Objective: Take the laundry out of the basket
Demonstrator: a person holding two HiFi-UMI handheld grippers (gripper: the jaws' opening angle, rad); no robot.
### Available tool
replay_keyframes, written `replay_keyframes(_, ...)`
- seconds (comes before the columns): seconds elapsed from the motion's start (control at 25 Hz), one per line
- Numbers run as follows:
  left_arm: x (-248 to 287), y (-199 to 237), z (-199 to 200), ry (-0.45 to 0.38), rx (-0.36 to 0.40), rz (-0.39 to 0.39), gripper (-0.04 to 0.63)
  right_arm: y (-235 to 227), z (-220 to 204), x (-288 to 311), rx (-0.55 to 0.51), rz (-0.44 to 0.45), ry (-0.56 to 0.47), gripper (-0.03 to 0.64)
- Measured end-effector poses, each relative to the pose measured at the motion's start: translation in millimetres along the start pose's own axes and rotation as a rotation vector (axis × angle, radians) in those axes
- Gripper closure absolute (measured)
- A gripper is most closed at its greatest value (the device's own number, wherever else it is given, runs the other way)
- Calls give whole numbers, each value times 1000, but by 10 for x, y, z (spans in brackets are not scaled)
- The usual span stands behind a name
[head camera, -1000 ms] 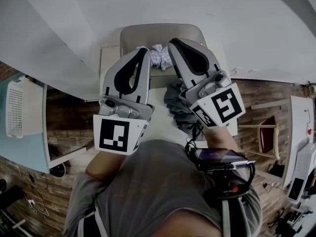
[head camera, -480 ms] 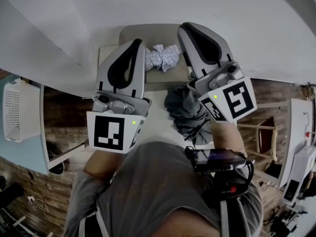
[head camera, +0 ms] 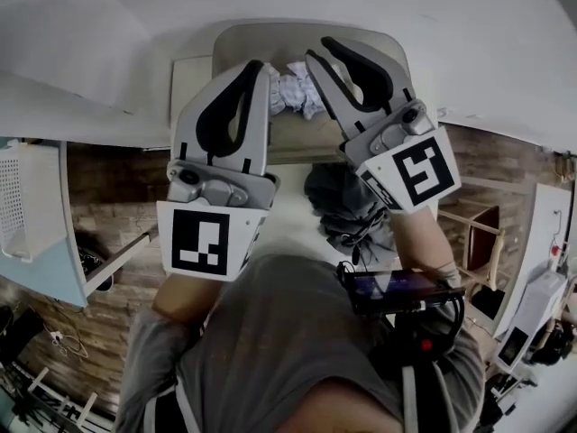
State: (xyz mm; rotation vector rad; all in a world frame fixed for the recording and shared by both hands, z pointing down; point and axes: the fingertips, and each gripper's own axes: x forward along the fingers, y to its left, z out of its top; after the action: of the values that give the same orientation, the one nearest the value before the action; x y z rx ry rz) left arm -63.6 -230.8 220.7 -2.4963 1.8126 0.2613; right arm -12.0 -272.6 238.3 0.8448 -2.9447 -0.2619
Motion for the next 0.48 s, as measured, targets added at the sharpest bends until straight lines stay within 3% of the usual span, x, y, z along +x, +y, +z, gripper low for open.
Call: replay_keyframes(0.48, 332, 305, -507, 88, -56, 30, 588, 122, -964, 547, 11, 211, 201, 423)
